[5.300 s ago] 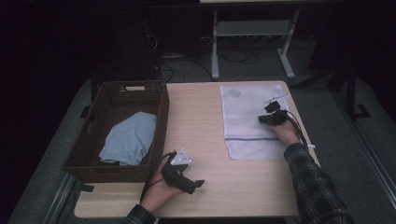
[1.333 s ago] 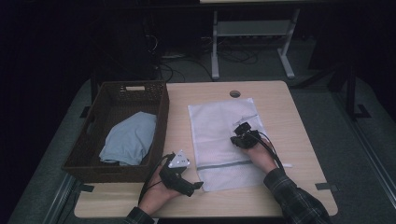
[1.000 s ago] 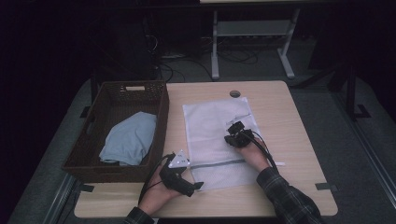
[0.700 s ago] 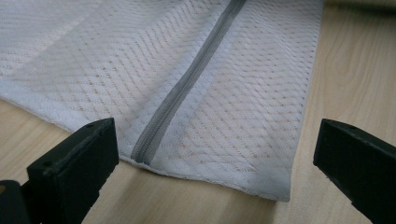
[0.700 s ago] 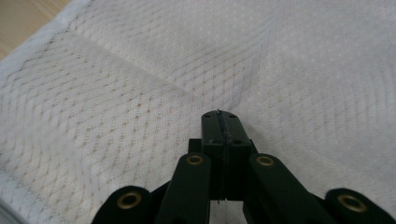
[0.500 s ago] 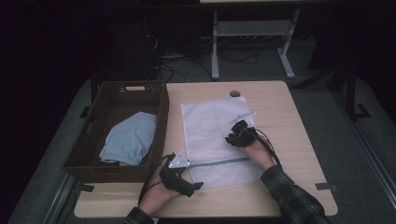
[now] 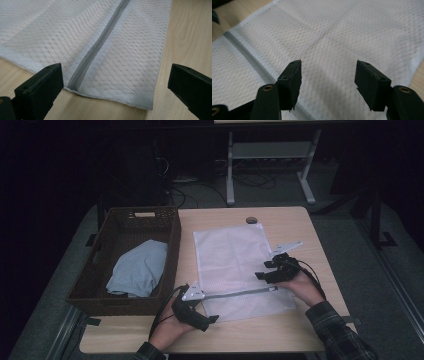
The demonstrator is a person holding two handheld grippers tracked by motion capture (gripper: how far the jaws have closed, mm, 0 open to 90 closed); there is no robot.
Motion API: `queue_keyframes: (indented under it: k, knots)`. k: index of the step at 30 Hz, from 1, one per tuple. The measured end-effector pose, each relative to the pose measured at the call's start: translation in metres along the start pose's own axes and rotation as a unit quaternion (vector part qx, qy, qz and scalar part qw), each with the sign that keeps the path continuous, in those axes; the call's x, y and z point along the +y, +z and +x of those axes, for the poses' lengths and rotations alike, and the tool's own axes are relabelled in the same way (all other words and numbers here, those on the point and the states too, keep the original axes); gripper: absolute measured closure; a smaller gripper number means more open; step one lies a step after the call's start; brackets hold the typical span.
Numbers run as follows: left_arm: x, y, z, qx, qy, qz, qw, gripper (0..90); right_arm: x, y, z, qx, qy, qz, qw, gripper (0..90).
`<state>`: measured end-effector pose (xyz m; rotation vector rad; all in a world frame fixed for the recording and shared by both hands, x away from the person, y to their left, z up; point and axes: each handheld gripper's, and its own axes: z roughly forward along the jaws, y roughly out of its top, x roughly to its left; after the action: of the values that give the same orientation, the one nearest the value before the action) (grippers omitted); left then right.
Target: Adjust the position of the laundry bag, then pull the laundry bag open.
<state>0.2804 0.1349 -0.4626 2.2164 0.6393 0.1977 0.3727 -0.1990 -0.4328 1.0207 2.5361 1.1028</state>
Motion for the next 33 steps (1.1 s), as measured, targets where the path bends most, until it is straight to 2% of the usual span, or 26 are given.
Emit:
queue_keyframes:
  k: [1,5,13,21,28,33]
  knots:
    - [0.0,0.0,0.0,0.0,0.001,0.001,1.0,0.0,-0.006,-0.008,-0.001,0.0,-0.005,-0.01,0.9999,35.5]
    - [0.0,0.0,-0.001,0.001,0.004,0.002,1.0,0.0,-0.016,-0.021,-0.003,-0.003,-0.015,-0.015,0.9998,33.1]
    - [-0.001,-0.001,-0.002,0.005,0.003,0.004,1.0,0.0,-0.034,-0.042,-0.006,0.006,-0.023,-0.035,0.9991,30.9]
    - [-0.004,-0.004,0.0,0.009,-0.003,0.003,1.0,0.0,-0.053,-0.048,-0.007,0.004,-0.022,-0.032,0.9992,30.1]
    - [-0.005,-0.007,-0.002,0.011,-0.007,-0.007,0.9999,0.0,-0.068,-0.05,-0.008,0.013,-0.022,-0.026,0.9993,29.2]
    - [-0.005,-0.007,-0.003,0.012,-0.005,-0.005,0.9999,0.0,-0.076,-0.055,-0.012,0.015,-0.024,-0.033,0.999,29.5]
